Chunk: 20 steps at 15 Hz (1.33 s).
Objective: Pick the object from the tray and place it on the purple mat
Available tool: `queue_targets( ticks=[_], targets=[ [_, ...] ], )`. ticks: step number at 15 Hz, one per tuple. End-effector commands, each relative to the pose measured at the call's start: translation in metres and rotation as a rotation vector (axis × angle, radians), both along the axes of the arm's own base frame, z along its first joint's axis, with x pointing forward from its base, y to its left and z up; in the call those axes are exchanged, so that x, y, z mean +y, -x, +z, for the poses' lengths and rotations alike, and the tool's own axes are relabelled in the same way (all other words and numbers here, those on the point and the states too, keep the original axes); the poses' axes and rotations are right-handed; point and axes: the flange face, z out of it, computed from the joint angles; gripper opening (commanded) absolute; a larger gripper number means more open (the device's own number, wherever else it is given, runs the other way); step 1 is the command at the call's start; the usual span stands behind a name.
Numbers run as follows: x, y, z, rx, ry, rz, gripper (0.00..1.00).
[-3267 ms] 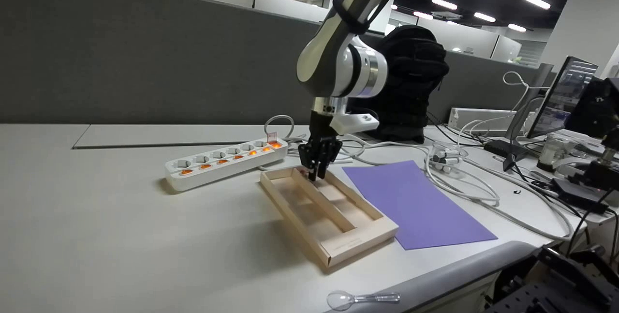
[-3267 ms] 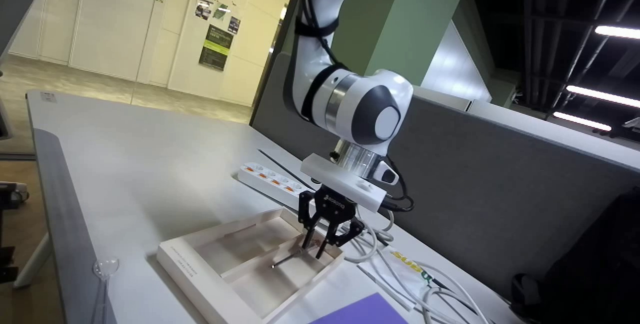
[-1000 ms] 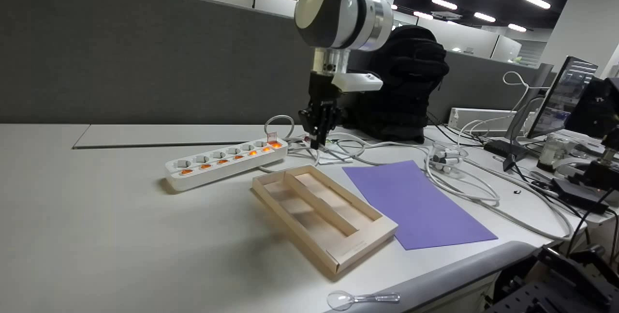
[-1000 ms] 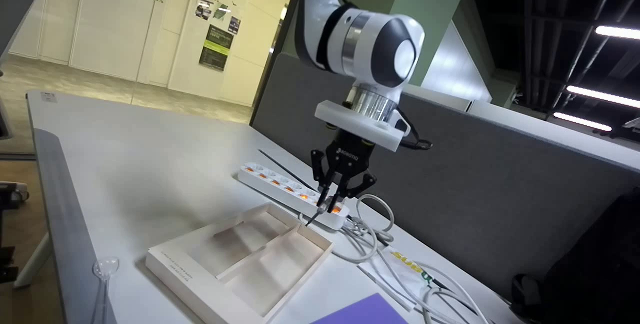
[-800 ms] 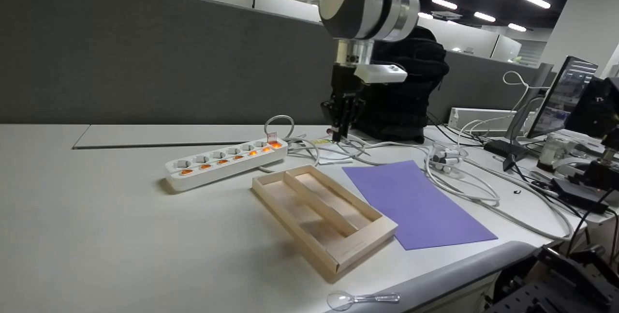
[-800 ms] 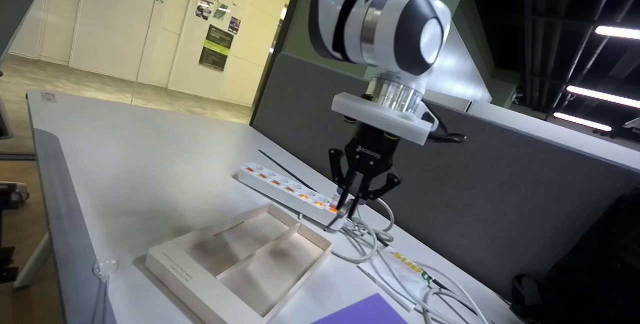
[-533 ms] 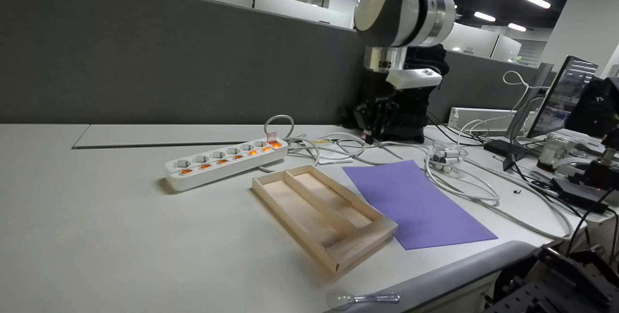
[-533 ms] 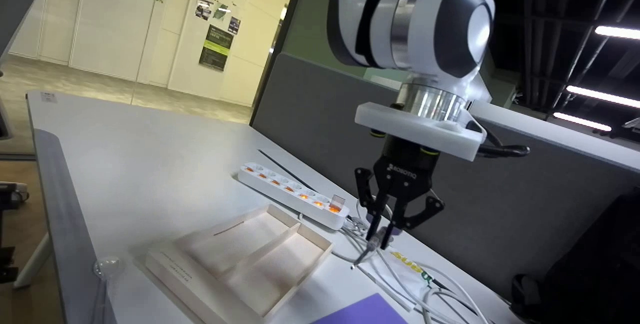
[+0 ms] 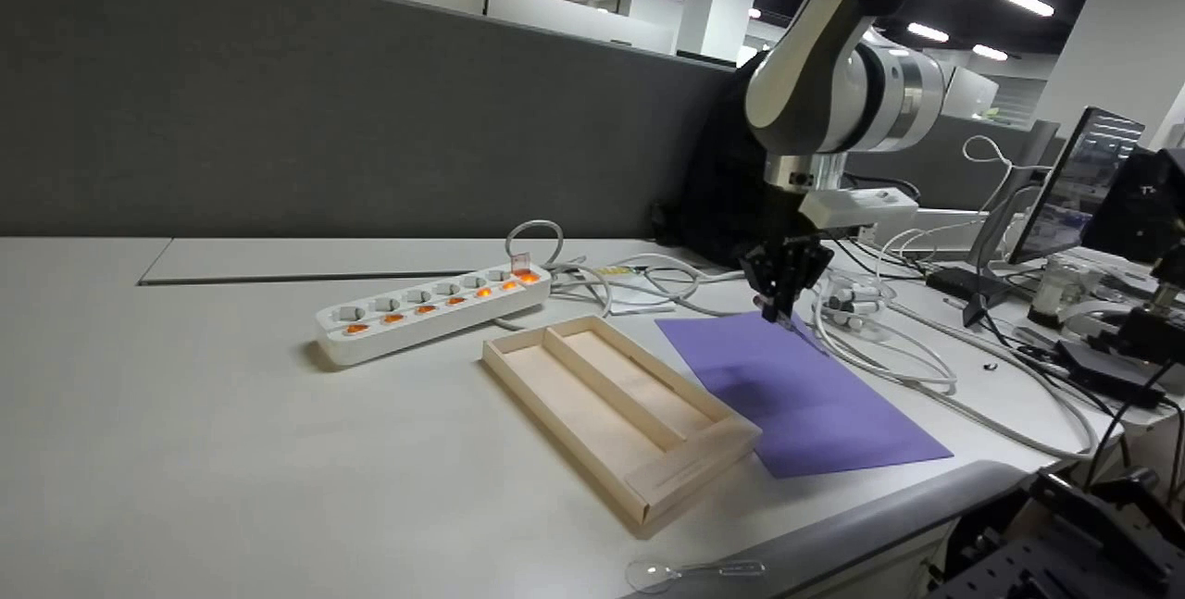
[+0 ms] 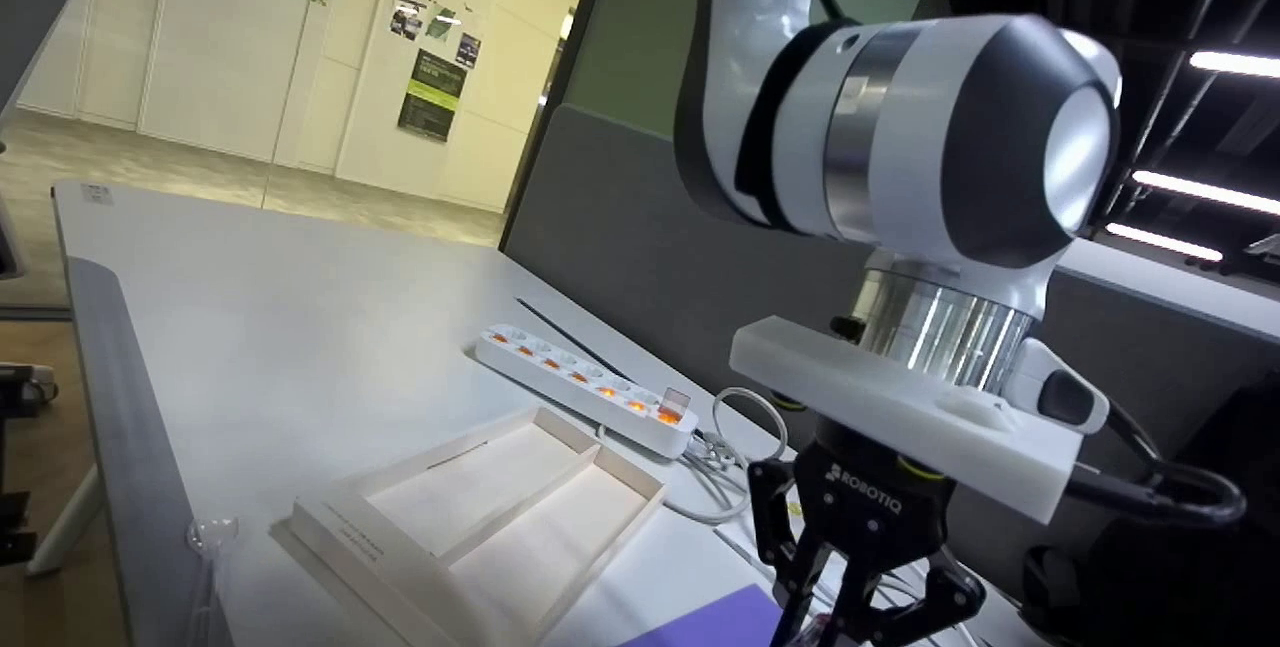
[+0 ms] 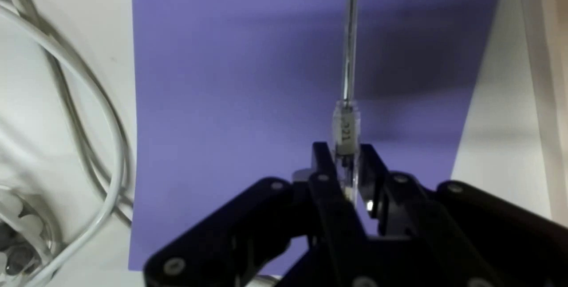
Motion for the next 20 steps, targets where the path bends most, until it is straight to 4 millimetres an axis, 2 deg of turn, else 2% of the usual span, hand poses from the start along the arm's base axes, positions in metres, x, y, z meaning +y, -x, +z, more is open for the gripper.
queue_targets(
  ticks=[1,11,12,13,17,20],
  targets=[
    [-0.006,0.001,-0.021,-0.012,-0.019,-0.078,0.05],
    [-0.001,-0.023,-0.071,-0.073,-0.052,-0.184,0.05],
    [0.001,-0.026,-0.074,-0.071,-0.066,-0.187,0.42],
    [0.003,-0.029,-0.076,-0.068,-0.076,-0.188,0.45],
    [0.011,-0.038,-0.077,-0.065,-0.118,-0.185,0.72],
    [0.021,-0.038,-0.069,-0.032,-0.132,-0.164,0.92]
  ],
)
